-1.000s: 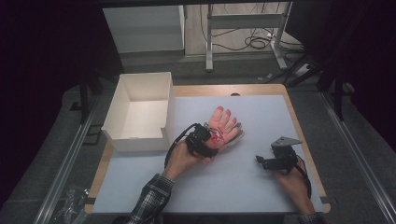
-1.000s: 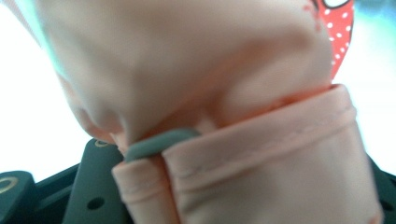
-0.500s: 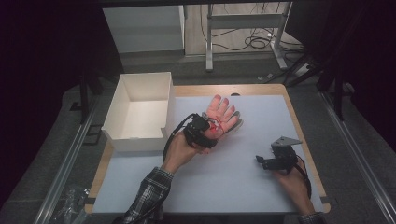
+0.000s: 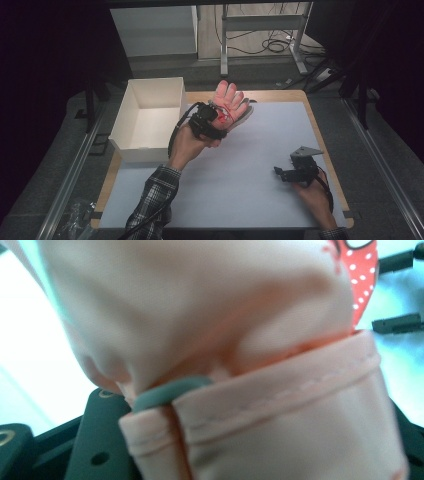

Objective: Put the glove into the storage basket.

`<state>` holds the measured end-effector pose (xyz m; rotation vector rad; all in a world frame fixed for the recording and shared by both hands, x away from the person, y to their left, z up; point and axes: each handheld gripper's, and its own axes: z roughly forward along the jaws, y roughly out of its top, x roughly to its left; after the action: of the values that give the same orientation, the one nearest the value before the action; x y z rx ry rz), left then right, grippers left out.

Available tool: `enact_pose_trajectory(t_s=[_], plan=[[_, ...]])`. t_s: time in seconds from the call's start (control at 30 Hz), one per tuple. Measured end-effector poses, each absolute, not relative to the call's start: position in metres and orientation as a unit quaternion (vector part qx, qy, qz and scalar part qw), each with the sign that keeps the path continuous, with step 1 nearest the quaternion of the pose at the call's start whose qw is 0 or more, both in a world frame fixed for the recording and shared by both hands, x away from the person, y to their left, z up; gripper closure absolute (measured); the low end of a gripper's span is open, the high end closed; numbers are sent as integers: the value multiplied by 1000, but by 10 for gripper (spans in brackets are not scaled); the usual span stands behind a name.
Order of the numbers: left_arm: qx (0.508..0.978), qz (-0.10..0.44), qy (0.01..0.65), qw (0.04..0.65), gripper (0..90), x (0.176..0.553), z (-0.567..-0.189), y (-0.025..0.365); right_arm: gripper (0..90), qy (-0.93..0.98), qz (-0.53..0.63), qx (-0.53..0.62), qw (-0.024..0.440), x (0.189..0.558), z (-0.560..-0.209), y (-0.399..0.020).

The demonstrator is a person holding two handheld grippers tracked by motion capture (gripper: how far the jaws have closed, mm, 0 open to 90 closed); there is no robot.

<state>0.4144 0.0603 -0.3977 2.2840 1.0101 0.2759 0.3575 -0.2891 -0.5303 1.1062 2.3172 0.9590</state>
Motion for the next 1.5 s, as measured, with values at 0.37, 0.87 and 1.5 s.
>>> enact_pose_trajectory(t_s=[0.37,0.87,1.5], plan=[[842,135,421,309,412,425,-364,90,170,829,343,395,199,358,-530,-289],[786,172,507,308,406,427,-341,167,170,829,343,395,199,358,-530,-289],[736,175,590,283,397,437,-391,233,169,828,342,396,200,358,-530,-289]])
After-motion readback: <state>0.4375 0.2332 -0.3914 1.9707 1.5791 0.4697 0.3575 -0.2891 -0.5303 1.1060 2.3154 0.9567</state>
